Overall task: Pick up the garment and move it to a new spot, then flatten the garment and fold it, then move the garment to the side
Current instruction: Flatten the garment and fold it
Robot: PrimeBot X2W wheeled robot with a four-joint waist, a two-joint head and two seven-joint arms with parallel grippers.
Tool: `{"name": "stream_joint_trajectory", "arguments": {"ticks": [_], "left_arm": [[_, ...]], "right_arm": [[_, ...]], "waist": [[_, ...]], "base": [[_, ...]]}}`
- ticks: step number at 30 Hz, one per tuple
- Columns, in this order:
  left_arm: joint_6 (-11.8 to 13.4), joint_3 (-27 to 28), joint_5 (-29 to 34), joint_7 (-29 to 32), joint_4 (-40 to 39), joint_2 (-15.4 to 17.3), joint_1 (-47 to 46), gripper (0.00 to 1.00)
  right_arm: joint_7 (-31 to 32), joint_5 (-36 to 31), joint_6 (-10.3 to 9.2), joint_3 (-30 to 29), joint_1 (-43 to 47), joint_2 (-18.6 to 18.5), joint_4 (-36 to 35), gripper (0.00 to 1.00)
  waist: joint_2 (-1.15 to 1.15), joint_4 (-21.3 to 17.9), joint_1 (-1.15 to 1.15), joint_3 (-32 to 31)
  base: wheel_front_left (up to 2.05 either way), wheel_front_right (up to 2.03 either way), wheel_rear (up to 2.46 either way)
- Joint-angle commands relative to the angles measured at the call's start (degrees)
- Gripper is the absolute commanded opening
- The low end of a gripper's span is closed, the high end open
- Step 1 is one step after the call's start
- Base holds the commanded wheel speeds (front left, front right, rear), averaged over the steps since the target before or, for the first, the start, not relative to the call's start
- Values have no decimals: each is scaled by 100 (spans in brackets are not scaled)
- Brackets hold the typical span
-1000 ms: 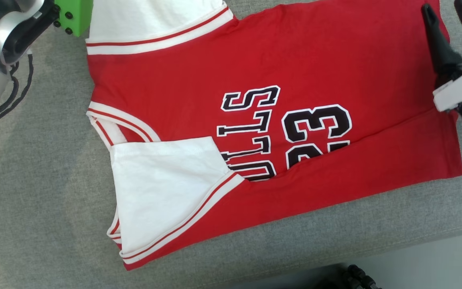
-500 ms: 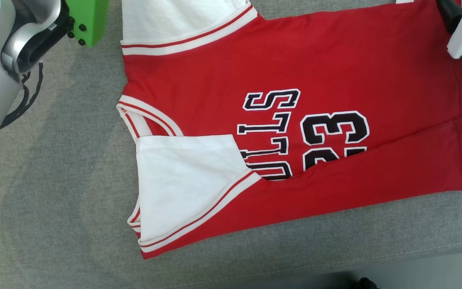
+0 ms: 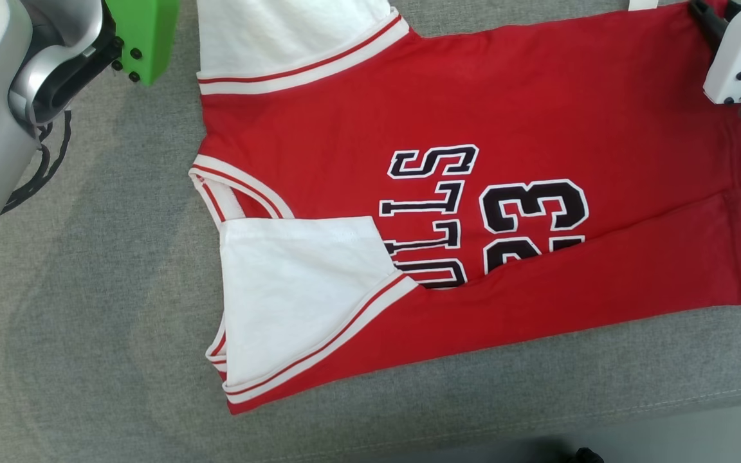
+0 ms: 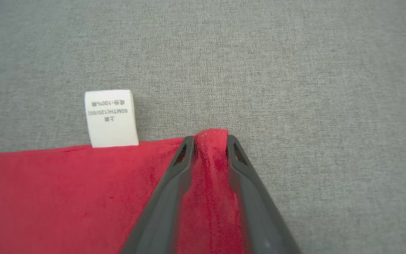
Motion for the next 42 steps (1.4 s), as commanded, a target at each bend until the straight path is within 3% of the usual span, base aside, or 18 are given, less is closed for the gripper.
{"name": "stream_joint_trajectory", "arguments": {"ticks": [1,2,9,19,26,34,42], "left_arm": [[-8,-14,-17,-29,6,16,-79,0],[-8,-31,-20,-29,6,14,-90,0],[-7,-96,222,-436,22,83,-207,0],[-7,109,582,-1814,335,-65,-598,0],[-7,4,357,-2368,404,-200,-315,0],[17,-110,-110,-2537,-387,145,534,0],[501,-109,-677,-2505,-1871,787,1843,0]], "right_arm": [[34,-41,-5,-30,80,14,-60,16],[31,-49,-5,-36,92,20,-112,0],[-137,19,-5,-166,109,50,-395,0],[-691,360,-5,-637,-114,-126,-615,0],[-1164,564,-5,-654,157,-246,-798,0],[-1491,979,-6,-807,1007,-502,-1134,0],[-1773,1227,-4,-874,1882,-644,-1432,0]], "waist": [[0,13,0,11],[0,24,0,19],[0,51,0,8],[0,158,0,12],[0,313,0,-170],[0,523,0,-515],[0,622,0,-819]], "base": [[0,0,0],[0,0,0],[0,0,0],[0,0,0],[0,0,0],[0,0,0],[0,0,0]]}}
